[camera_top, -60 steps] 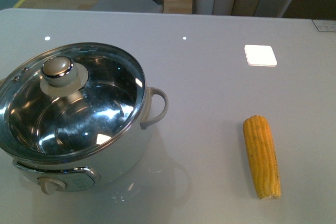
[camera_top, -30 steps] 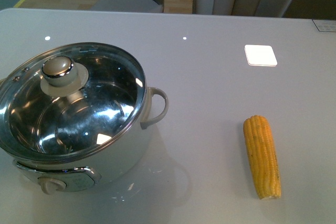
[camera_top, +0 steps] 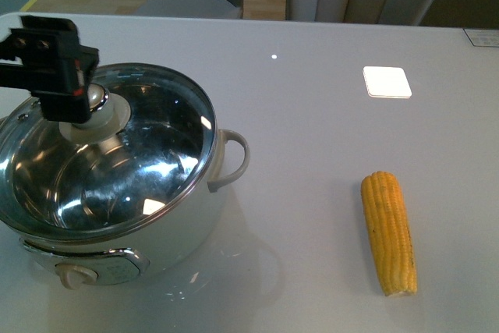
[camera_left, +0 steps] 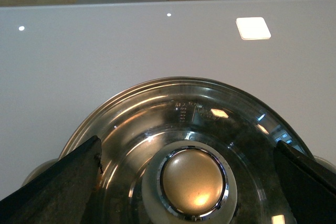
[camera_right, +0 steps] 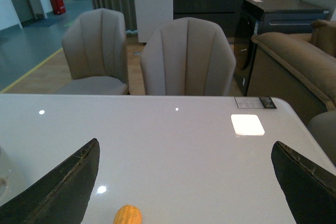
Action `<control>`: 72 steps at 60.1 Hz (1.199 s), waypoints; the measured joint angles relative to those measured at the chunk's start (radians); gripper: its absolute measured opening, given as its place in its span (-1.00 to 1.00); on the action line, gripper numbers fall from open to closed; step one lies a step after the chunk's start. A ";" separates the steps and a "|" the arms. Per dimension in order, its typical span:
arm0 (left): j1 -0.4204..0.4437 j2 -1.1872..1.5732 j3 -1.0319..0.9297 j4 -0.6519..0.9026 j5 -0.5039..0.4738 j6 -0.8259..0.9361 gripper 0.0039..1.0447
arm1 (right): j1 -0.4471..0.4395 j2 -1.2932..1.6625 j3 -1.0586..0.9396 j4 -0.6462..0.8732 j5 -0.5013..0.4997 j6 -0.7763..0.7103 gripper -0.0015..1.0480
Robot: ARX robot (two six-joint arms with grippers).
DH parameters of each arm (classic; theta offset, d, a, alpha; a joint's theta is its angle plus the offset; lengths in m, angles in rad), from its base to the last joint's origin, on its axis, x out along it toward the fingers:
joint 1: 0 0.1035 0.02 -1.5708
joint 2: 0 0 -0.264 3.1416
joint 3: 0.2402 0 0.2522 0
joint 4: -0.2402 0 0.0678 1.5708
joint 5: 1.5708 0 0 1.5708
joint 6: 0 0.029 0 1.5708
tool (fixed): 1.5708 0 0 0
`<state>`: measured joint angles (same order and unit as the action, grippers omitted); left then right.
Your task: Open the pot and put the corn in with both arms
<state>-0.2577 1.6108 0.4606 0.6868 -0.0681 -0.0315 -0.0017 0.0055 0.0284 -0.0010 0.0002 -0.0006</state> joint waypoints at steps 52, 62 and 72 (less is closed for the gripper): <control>-0.016 0.322 0.091 0.165 -0.045 -0.045 0.70 | 0.000 0.000 0.000 0.000 0.000 0.000 0.83; -0.025 0.327 0.091 0.185 -0.058 -0.040 0.10 | 0.000 0.000 0.000 0.000 0.000 0.000 0.83; -0.029 0.333 0.090 0.209 -0.079 -0.032 -0.19 | 0.000 0.000 0.000 0.000 0.000 0.000 0.83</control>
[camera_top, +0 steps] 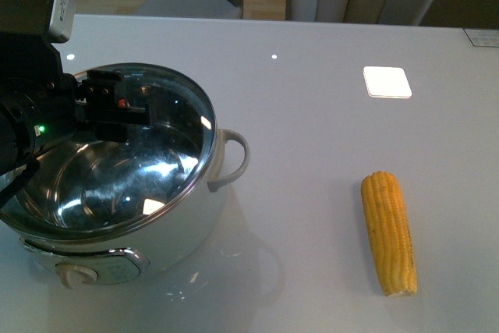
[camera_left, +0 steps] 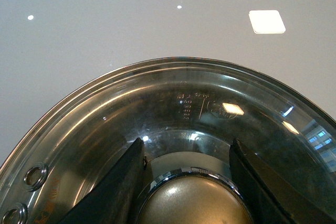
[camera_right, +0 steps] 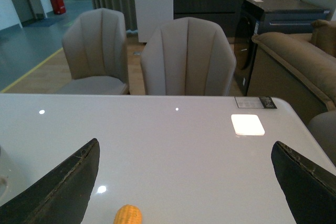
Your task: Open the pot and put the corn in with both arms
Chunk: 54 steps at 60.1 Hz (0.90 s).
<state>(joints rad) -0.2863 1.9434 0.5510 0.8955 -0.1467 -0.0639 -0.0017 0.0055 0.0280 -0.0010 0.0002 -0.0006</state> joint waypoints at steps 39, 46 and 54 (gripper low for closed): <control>0.073 -0.317 -0.002 -0.205 0.035 0.002 -0.20 | 0.000 0.000 0.000 0.000 0.000 0.000 0.83; 0.203 -0.417 -0.002 -0.217 0.111 0.013 -0.20 | 0.000 0.000 0.000 0.000 0.000 0.000 0.83; 0.384 -0.438 -0.002 -0.207 0.183 0.046 -0.20 | 0.000 0.000 0.000 0.000 0.000 0.000 0.83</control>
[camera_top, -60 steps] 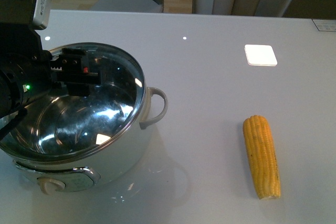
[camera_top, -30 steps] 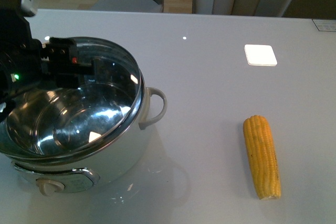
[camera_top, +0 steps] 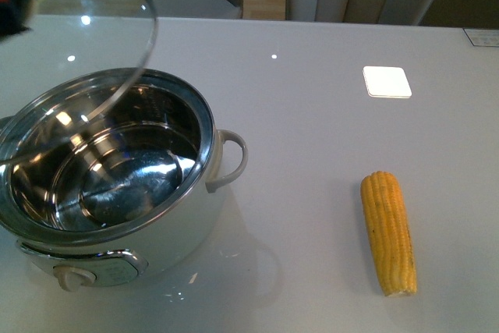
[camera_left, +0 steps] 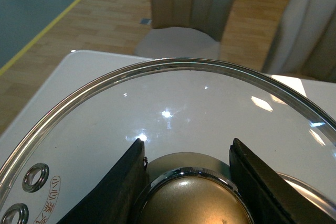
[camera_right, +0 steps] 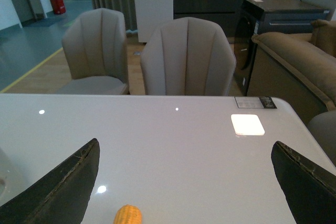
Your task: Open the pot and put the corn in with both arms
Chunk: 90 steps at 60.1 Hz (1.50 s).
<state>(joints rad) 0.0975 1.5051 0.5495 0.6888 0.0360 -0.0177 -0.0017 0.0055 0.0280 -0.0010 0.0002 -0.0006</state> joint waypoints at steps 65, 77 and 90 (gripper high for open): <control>0.488 0.841 0.205 0.472 0.135 0.222 -0.20 | 0.000 0.000 0.000 0.000 0.000 0.000 0.83; 0.432 0.938 0.336 0.443 0.123 0.193 -0.20 | 0.000 0.000 0.000 0.000 0.000 0.000 0.83; 0.403 1.017 0.443 0.422 0.134 0.143 -0.20 | 0.000 0.000 0.000 0.000 0.000 0.000 0.83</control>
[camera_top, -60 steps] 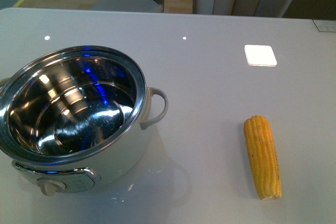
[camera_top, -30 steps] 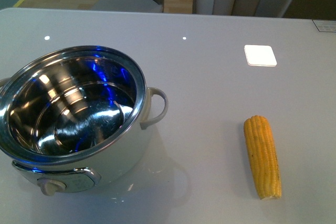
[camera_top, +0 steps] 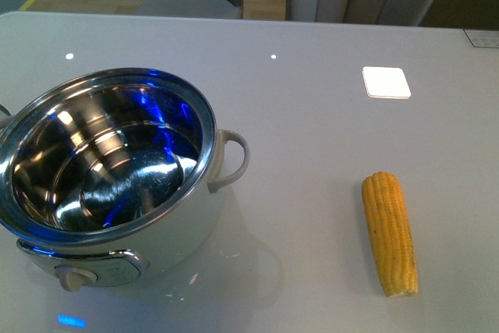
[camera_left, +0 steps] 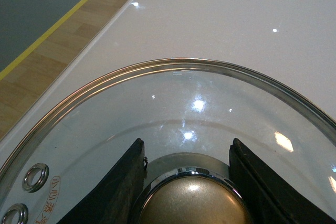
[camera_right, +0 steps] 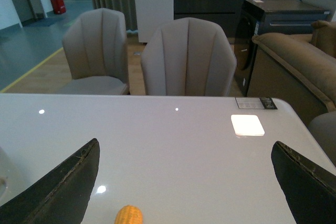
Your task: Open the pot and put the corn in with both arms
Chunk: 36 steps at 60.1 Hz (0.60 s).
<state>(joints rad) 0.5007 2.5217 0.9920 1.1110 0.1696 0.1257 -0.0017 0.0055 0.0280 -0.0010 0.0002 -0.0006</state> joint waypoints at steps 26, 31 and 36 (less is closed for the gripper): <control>-0.011 0.086 0.039 0.008 0.002 -0.020 -0.20 | 0.000 0.000 0.000 0.000 0.000 0.000 0.83; -0.015 0.086 0.039 0.009 -0.003 -0.020 -0.20 | 0.000 0.000 0.000 0.000 0.000 0.000 0.83; -0.019 0.085 0.035 0.012 -0.005 -0.018 -0.02 | 0.000 0.000 0.000 0.000 0.000 0.000 0.83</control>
<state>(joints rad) 0.4820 2.6072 1.0275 1.1233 0.1642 0.1074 -0.0017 0.0055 0.0280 -0.0010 0.0002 -0.0006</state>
